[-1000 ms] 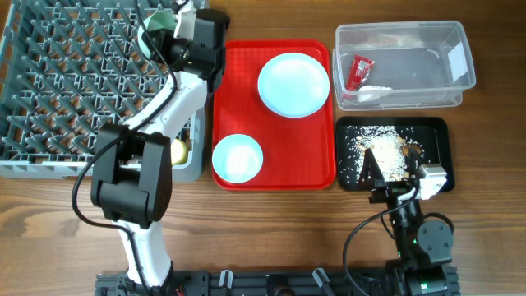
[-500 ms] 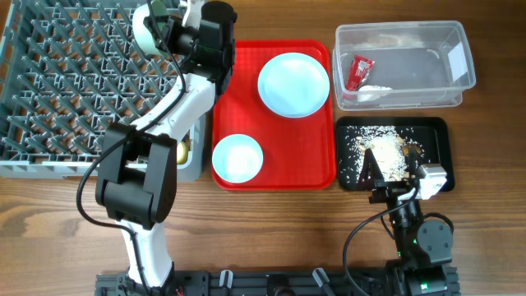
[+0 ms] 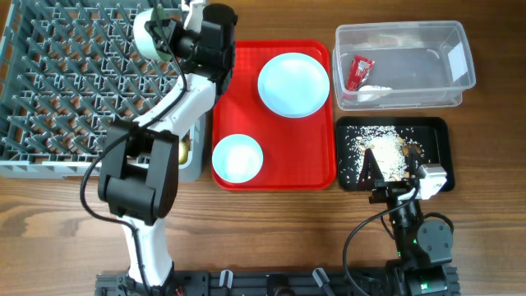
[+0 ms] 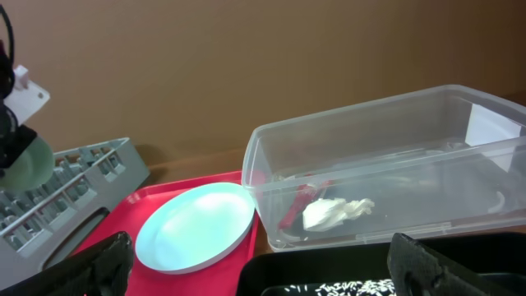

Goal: Sort waste into correct bins and load items into the dishwasher rack

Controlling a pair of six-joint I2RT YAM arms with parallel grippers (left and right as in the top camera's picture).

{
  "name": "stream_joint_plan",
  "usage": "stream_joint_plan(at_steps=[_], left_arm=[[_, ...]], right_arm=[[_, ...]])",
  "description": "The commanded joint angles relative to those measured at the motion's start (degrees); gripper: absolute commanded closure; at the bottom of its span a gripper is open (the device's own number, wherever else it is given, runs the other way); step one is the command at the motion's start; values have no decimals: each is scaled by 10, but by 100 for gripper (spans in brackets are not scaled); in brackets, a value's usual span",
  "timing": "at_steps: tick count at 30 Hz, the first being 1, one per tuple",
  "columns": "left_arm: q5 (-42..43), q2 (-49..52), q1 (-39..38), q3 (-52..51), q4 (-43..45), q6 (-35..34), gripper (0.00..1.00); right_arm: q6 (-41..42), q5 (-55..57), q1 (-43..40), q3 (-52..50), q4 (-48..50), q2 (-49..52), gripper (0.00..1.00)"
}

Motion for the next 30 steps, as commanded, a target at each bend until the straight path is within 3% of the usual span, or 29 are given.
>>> stream_joint_plan(at_steps=[1, 11, 13, 15, 18, 21, 24, 26, 27, 28, 30], left_arm=[[-3, 24, 6, 6, -2, 9, 96], [1, 25, -2, 6, -1, 11, 96], [1, 25, -8, 6, -1, 10, 92], [1, 25, -17, 6, -1, 11, 85], [-7, 25, -29, 6, -1, 10, 60], [-12, 25, -44, 6, 3, 11, 43], [-40, 24, -57, 6, 40, 11, 30], [-68, 21, -64, 6, 83, 11, 17], [-85, 18, -68, 6, 108, 12, 5], [-100, 14, -72, 6, 127, 13, 0], [-123, 3, -83, 6, 149, 13, 0]], right_arm=[[-9, 10, -4, -1, 3, -6, 0], [-9, 10, -4, -1, 3, -6, 0], [-9, 10, -4, -1, 3, -6, 0], [-9, 10, -4, -1, 3, -6, 0], [-10, 10, -4, -1, 3, -6, 0], [-10, 10, -4, -1, 3, -6, 1], [-9, 10, -4, -1, 3, -6, 0], [-10, 10, -4, -1, 3, -6, 0], [-10, 10, -4, -1, 3, -6, 0], [-10, 10, -4, -1, 3, -6, 0], [-10, 10, -4, -1, 3, -6, 0]])
